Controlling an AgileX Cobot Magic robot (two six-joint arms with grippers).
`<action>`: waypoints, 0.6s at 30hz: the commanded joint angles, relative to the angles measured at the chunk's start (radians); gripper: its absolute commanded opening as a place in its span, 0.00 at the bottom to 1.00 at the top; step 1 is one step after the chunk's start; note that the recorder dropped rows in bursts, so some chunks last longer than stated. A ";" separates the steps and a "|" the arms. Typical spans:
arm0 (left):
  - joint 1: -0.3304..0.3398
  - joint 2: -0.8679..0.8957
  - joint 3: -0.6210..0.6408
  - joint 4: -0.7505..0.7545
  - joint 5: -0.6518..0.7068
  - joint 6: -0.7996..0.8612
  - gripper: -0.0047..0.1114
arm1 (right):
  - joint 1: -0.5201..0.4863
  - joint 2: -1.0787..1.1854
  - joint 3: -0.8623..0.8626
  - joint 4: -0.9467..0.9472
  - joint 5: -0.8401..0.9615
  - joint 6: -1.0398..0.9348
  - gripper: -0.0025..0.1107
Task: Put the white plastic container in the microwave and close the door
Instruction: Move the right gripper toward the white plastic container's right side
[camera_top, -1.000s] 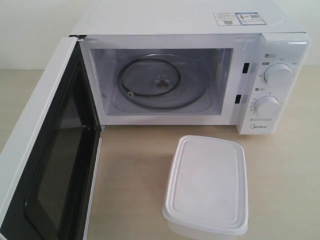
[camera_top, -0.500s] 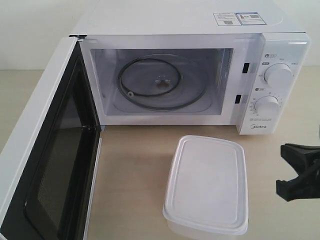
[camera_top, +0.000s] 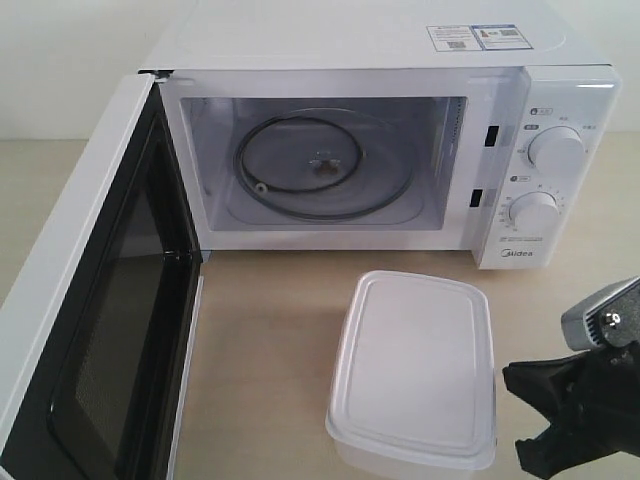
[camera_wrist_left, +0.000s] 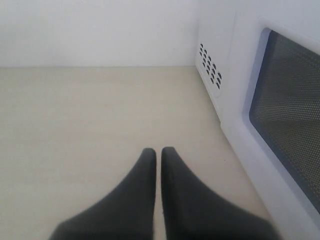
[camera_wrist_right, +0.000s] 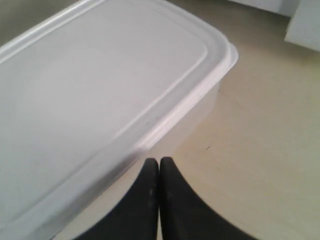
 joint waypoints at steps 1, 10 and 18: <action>0.003 -0.004 0.004 0.000 -0.002 -0.012 0.08 | 0.001 0.048 -0.006 -0.043 -0.048 0.004 0.02; 0.003 -0.004 0.004 0.000 -0.002 -0.012 0.08 | 0.019 0.105 -0.105 -0.180 -0.061 0.179 0.02; 0.003 -0.004 0.004 0.000 -0.002 -0.012 0.08 | 0.178 0.176 -0.215 -0.164 0.085 0.212 0.02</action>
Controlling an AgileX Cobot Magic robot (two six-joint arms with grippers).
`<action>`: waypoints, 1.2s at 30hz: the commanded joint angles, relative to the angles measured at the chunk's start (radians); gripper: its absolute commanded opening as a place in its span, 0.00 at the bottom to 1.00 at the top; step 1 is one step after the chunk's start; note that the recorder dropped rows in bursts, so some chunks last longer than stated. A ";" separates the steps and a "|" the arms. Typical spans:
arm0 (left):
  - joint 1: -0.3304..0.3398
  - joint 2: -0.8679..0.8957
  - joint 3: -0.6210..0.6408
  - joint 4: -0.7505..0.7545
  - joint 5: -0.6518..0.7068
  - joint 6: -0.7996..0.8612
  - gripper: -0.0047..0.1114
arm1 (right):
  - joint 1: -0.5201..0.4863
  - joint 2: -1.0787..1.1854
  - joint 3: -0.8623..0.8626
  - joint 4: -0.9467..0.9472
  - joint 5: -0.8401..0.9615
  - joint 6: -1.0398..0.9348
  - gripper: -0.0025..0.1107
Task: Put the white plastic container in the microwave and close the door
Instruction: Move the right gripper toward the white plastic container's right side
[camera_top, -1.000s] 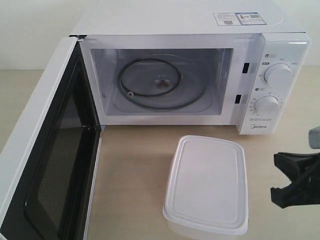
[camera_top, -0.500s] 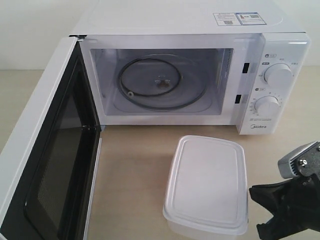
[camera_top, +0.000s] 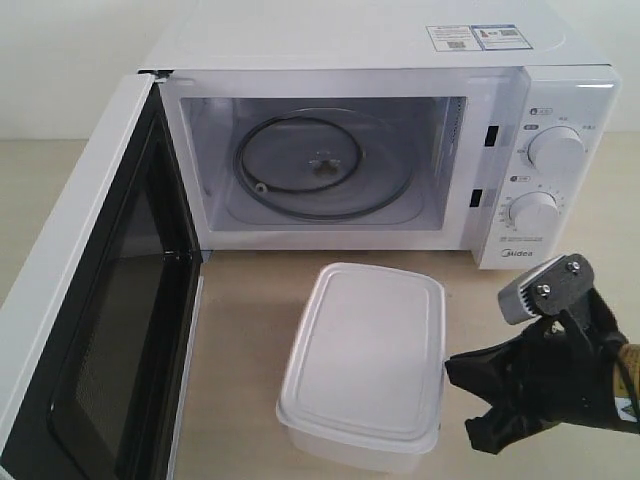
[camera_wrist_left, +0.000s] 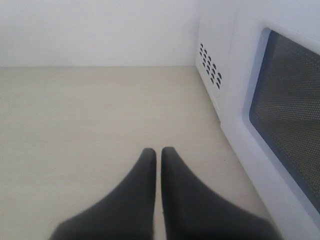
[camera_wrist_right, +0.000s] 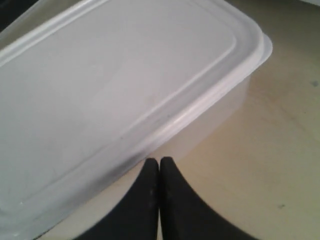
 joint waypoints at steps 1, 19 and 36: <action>0.003 -0.004 0.004 0.000 -0.002 -0.012 0.08 | 0.086 0.035 -0.064 -0.002 0.079 0.029 0.02; 0.003 -0.004 0.004 0.000 -0.002 -0.012 0.08 | 0.103 -0.091 -0.049 0.068 0.285 0.032 0.02; 0.003 -0.004 0.004 0.000 -0.002 -0.012 0.08 | 0.101 -0.169 0.039 0.115 0.200 0.261 0.02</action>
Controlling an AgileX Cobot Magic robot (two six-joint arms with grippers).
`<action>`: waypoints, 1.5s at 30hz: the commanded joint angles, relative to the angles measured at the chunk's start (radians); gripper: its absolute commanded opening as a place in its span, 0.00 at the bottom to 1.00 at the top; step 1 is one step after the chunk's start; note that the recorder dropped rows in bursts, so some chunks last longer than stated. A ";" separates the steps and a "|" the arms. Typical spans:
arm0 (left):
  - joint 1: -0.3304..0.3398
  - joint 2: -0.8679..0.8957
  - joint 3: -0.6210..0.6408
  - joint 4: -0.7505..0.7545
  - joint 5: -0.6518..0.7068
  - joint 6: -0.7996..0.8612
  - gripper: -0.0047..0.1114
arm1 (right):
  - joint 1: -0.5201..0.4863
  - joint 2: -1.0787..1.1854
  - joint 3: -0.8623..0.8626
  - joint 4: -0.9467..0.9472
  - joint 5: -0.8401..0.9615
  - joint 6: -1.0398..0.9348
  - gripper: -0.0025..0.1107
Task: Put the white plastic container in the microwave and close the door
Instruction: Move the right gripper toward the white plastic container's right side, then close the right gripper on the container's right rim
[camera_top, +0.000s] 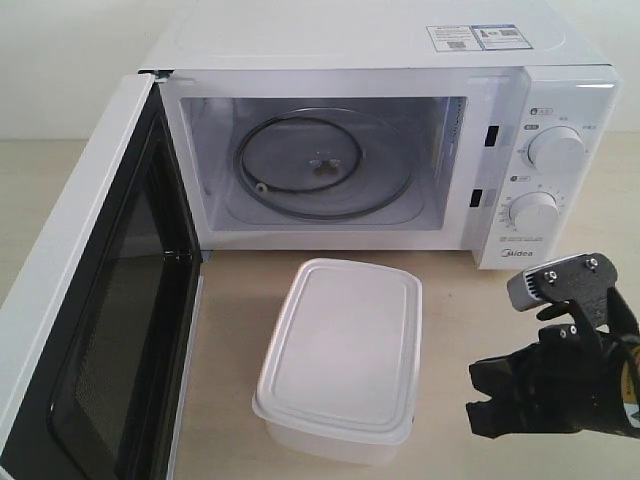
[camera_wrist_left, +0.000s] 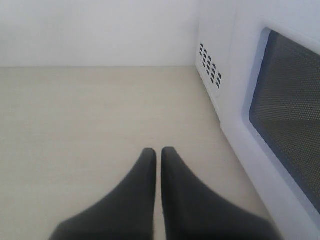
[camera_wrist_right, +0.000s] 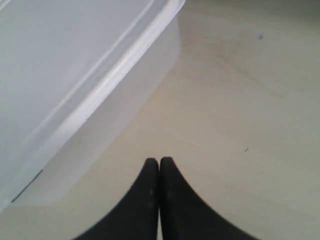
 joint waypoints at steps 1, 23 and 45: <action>0.003 -0.004 0.004 0.000 -0.002 -0.012 0.08 | 0.000 -0.009 0.030 0.004 -0.093 0.057 0.02; 0.003 -0.004 0.004 0.000 -0.002 -0.012 0.08 | -0.508 0.166 0.030 -0.669 -0.641 0.663 0.02; 0.003 -0.004 0.004 0.000 -0.002 -0.012 0.08 | -0.152 0.193 -0.105 -0.381 -0.423 0.901 0.35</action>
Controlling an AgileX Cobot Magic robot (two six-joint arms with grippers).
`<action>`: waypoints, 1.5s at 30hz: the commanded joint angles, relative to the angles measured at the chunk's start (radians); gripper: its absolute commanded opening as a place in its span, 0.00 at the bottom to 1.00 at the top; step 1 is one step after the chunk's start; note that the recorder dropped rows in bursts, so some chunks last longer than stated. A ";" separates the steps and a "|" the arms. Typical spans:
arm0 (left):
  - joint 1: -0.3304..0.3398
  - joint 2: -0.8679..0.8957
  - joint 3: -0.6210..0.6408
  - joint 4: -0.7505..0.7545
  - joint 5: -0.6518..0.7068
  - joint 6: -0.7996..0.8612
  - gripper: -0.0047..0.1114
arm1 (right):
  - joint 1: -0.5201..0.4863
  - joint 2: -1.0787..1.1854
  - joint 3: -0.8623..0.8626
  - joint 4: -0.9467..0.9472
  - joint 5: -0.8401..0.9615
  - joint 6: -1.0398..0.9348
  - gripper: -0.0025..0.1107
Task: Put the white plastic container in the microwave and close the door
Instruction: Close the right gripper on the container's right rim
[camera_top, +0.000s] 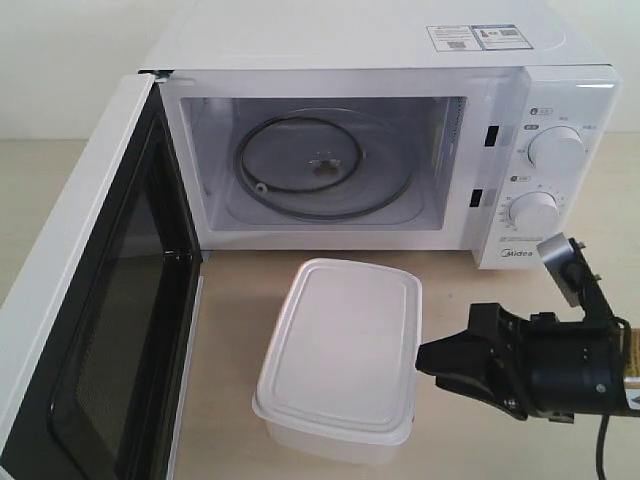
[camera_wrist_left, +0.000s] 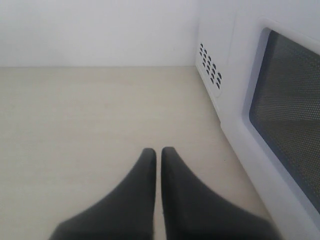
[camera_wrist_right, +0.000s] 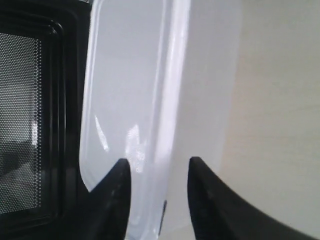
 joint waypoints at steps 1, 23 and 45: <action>0.003 -0.004 0.004 0.000 -0.002 -0.012 0.08 | 0.061 -0.003 -0.043 0.043 0.059 0.068 0.35; 0.003 -0.004 0.004 0.000 -0.002 -0.012 0.08 | 0.156 -0.003 -0.053 0.146 0.172 0.126 0.35; 0.003 -0.004 0.004 0.000 -0.002 -0.012 0.08 | 0.186 0.010 -0.053 0.197 0.132 0.137 0.35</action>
